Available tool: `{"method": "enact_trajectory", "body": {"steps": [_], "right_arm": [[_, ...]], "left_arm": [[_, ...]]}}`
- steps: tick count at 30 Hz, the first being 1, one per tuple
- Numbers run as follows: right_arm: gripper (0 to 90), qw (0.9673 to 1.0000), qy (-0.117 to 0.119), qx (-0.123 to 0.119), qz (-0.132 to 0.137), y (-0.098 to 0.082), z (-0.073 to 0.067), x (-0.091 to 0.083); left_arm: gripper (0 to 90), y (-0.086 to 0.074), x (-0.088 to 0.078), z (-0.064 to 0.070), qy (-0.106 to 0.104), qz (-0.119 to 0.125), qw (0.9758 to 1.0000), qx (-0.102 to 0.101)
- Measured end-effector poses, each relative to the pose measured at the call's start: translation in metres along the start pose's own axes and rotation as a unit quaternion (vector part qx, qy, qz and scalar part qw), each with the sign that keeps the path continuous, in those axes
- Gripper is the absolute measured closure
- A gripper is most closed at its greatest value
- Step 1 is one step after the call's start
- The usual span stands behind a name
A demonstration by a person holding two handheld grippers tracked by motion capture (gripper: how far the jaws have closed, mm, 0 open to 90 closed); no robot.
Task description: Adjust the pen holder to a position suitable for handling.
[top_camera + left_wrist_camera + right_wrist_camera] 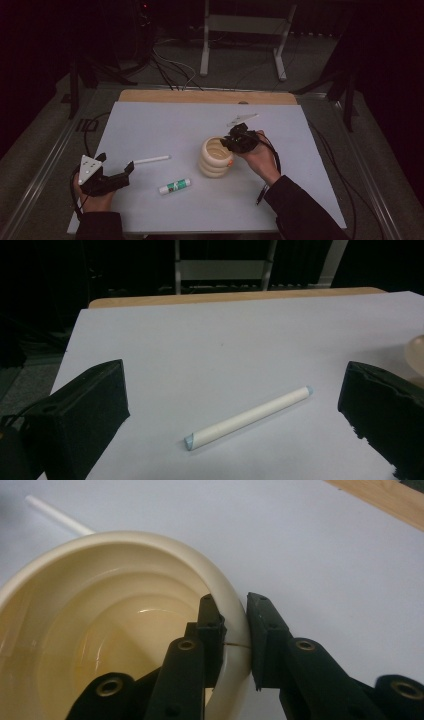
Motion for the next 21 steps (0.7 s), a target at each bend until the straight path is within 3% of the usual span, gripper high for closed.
{"method": "enact_trajectory", "body": {"steps": [6, 21], "right_arm": [[78.0, 0.9997, 0.001, -0.018, -0.015, -0.006, -0.013, 0.005], [77.6, 0.9986, -0.010, -0.040, -0.034, -0.008, -0.026, 0.021]], "left_arm": [[0.2, 0.000, 0.000, 0.000, -0.002, -0.001, 1.0000, -0.002], [0.2, -0.001, 0.001, 0.000, -0.002, -0.005, 1.0000, -0.003]]}}
Point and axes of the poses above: each handheld gripper's, and its own axes: x roughly forward along the jaws, y roughly out of its top, z roughly to its right, the point moved 9 cm from there along x, roughly forward along the jaws, and after that the axes turned 8 degrees about -x, right-handed, at the moved point
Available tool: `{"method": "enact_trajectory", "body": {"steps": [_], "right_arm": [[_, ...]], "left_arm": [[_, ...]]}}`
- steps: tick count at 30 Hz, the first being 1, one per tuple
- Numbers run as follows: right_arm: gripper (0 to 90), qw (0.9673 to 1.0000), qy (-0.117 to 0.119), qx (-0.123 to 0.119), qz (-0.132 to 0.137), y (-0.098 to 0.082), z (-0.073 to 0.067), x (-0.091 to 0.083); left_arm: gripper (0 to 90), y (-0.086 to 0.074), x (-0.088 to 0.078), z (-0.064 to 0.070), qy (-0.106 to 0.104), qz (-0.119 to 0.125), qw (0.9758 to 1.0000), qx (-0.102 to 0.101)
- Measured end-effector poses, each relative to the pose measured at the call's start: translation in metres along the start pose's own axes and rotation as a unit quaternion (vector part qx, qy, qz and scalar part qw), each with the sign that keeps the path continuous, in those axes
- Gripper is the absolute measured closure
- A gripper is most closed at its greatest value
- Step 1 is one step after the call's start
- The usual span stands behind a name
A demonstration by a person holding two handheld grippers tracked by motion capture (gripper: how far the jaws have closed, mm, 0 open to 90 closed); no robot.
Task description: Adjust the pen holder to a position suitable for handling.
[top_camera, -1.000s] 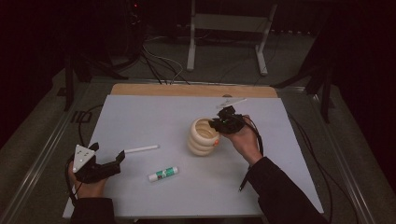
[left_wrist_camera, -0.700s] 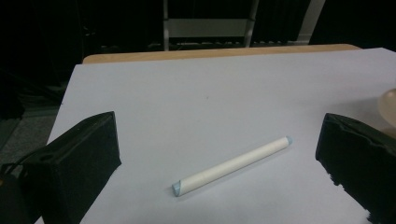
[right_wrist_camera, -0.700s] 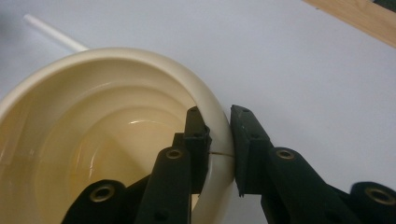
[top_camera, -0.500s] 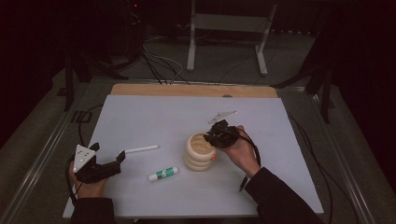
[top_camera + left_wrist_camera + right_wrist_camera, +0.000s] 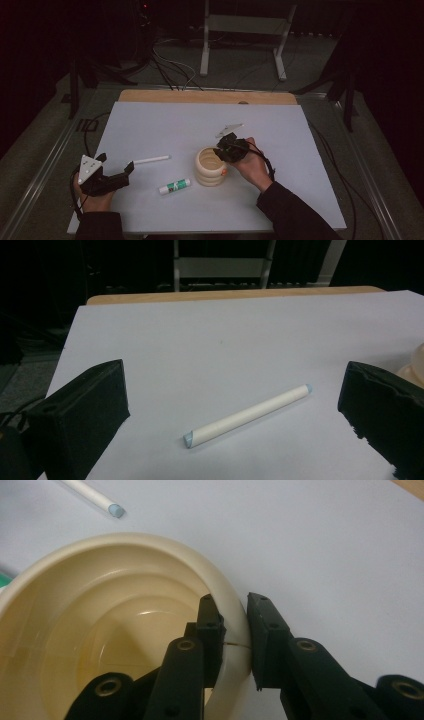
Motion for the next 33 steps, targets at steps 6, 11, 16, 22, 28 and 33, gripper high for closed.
{"method": "enact_trajectory", "body": {"steps": [6, 11, 16, 22, 28, 33], "right_arm": [[57.4, 0.9999, 0.012, 0.006, 0.005, 0.001, -0.001, 0.000], [20.8, 0.9985, 0.026, 0.012, 0.046, 0.009, -0.005, -0.005], [8.8, 0.9963, 0.036, 0.012, 0.077, 0.016, -0.007, -0.011], [0.0, 0.9932, 0.051, 0.016, 0.104, 0.021, -0.009, -0.018], [0.0, 0.9879, 0.060, 0.026, 0.141, 0.026, -0.008, -0.029], [0.0, 0.9834, 0.049, 0.039, 0.170, 0.026, -0.002, -0.041]], "left_arm": [[0.3, 0.000, 0.000, 0.000, 0.000, -0.001, 1.0000, 0.000], [0.2, 0.000, 0.000, 0.000, 0.000, 0.000, 1.0000, -0.001], [0.2, 0.000, 0.000, 0.000, 0.001, 0.000, 1.0000, 0.000], [0.2, 0.000, 0.000, 0.000, 0.001, -0.001, 1.0000, 0.000], [0.2, -0.001, 0.000, 0.000, 0.001, -0.001, 1.0000, 0.001], [0.2, -0.001, 0.000, 0.000, 0.000, -0.002, 1.0000, 0.001]]}}
Point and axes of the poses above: each handheld gripper's, and its own axes: x roughly forward along the jaws, y roughly out of its top, z roughly to its right, the point moved 9 cm from there along x, roughly forward along the jaws, and after that the axes turned 8 degrees about -x, right-handed, at the moved point
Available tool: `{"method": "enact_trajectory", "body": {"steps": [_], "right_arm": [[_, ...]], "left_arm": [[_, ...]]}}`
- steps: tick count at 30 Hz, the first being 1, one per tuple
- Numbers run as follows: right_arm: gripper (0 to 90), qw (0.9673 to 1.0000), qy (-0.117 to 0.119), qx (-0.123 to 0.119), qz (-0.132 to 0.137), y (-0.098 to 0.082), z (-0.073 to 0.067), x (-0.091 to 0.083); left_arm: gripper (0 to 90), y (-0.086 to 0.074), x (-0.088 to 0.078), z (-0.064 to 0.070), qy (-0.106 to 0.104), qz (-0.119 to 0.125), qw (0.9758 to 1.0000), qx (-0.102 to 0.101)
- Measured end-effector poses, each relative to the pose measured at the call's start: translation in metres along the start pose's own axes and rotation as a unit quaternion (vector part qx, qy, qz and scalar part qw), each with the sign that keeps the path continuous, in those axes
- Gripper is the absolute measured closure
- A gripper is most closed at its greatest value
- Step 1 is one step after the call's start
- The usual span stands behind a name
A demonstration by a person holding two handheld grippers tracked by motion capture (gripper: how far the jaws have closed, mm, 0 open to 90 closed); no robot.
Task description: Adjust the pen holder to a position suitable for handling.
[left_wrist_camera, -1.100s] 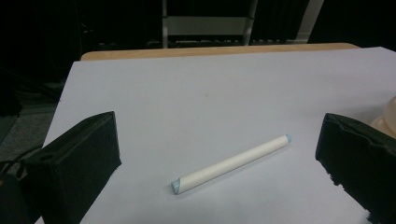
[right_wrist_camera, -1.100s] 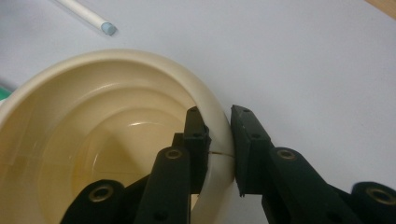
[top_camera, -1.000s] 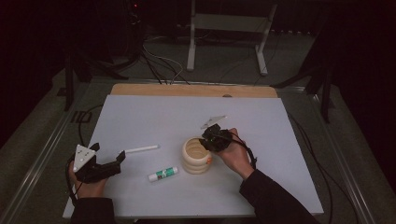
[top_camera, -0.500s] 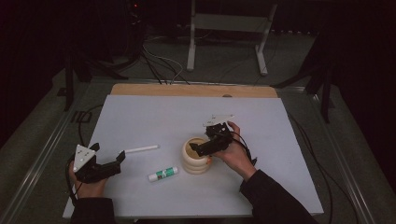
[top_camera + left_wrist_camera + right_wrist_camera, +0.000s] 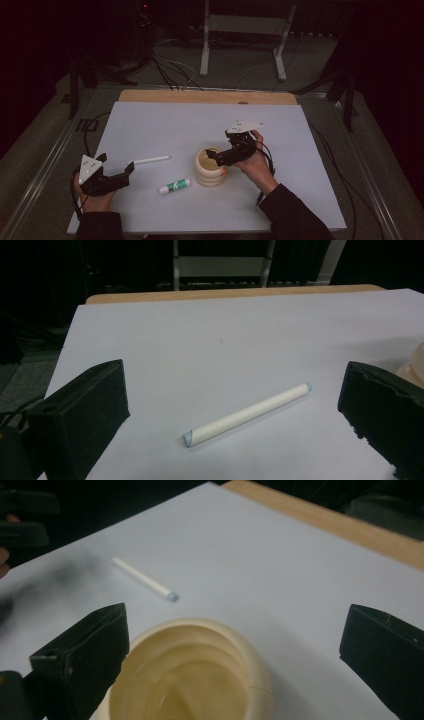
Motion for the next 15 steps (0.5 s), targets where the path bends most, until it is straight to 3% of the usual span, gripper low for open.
{"method": "enact_trajectory", "body": {"steps": [6, 15], "right_arm": [[0.0, 0.9996, -0.022, -0.015, 0.014, 0.001, 0.006, -0.016], [0.0, 0.9986, -0.041, -0.016, 0.029, 0.001, 0.017, -0.034]], "left_arm": [[0.2, 0.000, 0.000, 0.001, 0.000, -0.001, 1.0000, 0.001], [0.2, -0.001, 0.000, 0.001, -0.001, -0.002, 1.0000, 0.002]]}}
Point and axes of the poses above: each handheld gripper's, and its own axes: x roughly forward along the jaws, y roughly out of its top, z roughly to its right, the point moved 9 cm from there along x, roughly forward along the jaws, and after that the axes turned 8 degrees about -x, right-handed, at the moved point
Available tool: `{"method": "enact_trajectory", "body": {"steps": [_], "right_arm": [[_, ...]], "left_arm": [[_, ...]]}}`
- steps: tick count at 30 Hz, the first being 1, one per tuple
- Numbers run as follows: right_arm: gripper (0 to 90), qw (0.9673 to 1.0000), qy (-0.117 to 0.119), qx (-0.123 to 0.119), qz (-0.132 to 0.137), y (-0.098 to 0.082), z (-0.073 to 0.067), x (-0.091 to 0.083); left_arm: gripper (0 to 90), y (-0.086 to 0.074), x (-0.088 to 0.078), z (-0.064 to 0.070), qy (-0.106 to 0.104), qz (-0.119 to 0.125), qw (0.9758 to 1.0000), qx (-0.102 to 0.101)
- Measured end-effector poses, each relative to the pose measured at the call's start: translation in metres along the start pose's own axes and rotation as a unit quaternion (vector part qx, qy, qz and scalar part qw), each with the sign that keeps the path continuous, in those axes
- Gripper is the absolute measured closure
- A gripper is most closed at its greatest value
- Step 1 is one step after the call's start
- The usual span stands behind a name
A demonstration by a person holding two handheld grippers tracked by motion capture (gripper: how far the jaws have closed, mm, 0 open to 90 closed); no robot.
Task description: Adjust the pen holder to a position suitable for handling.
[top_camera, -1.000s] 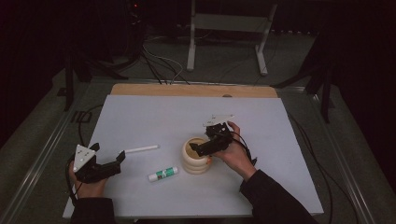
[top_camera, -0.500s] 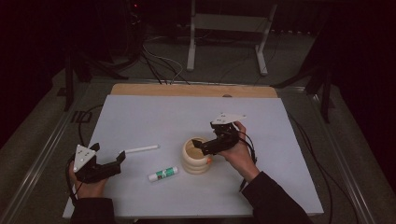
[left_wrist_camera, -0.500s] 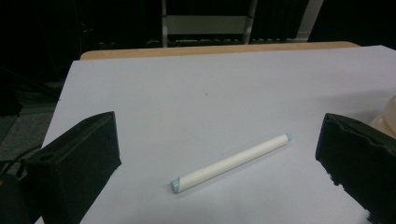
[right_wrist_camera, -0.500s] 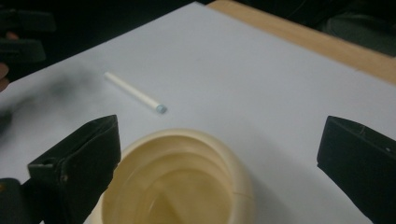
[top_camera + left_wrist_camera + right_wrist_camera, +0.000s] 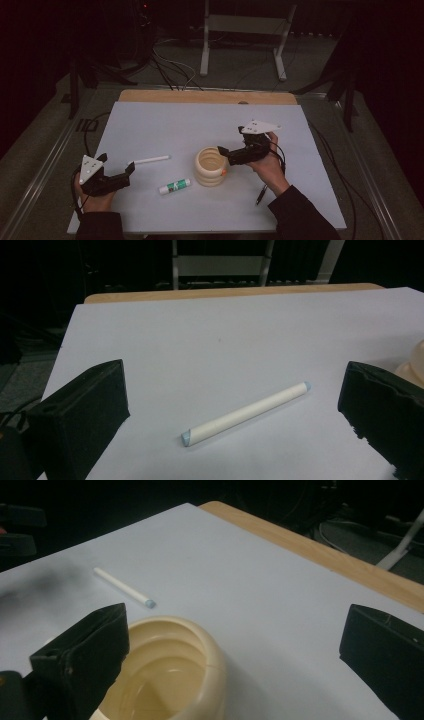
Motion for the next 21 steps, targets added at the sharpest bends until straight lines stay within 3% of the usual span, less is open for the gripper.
{"method": "enact_trajectory", "body": {"steps": [9, 10, 11, 12, 14, 21], "right_arm": [[0.0, 0.9995, -0.026, 0.005, 0.017, -0.004, 0.013, -0.016], [0.0, 0.9991, -0.040, 0.003, 0.016, -0.007, 0.017, -0.022], [0.0, 0.9991, -0.040, 0.003, 0.016, -0.007, 0.017, -0.022], [0.0, 0.9980, -0.062, -0.008, 0.012, -0.012, 0.021, -0.027], [0.0, 0.9976, -0.068, -0.008, 0.015, -0.014, 0.022, -0.031], [0.0, 0.9950, -0.087, 0.025, 0.041, -0.037, 0.036, -0.056]], "left_arm": [[0.2, 0.000, 0.000, 0.001, -0.001, -0.001, 1.0000, 0.001], [0.2, 0.000, 0.000, 0.001, -0.001, -0.001, 1.0000, 0.001], [0.2, 0.000, -0.001, 0.000, -0.001, 0.000, 1.0000, 0.001], [0.2, 0.000, -0.001, 0.000, -0.001, 0.001, 1.0000, 0.000], [0.2, 0.001, -0.002, -0.001, 0.000, 0.002, 1.0000, -0.002], [0.2, 0.002, -0.003, -0.002, 0.002, 0.004, 1.0000, -0.002]]}}
Point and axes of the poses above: each handheld gripper's, and its own axes: x roughly forward along the jaws, y roughly out of its top, z roughly to its right, the point moved 9 cm from there along x, roughly forward along the jaws, and after that the axes turned 8 degrees about -x, right-handed, at the moved point
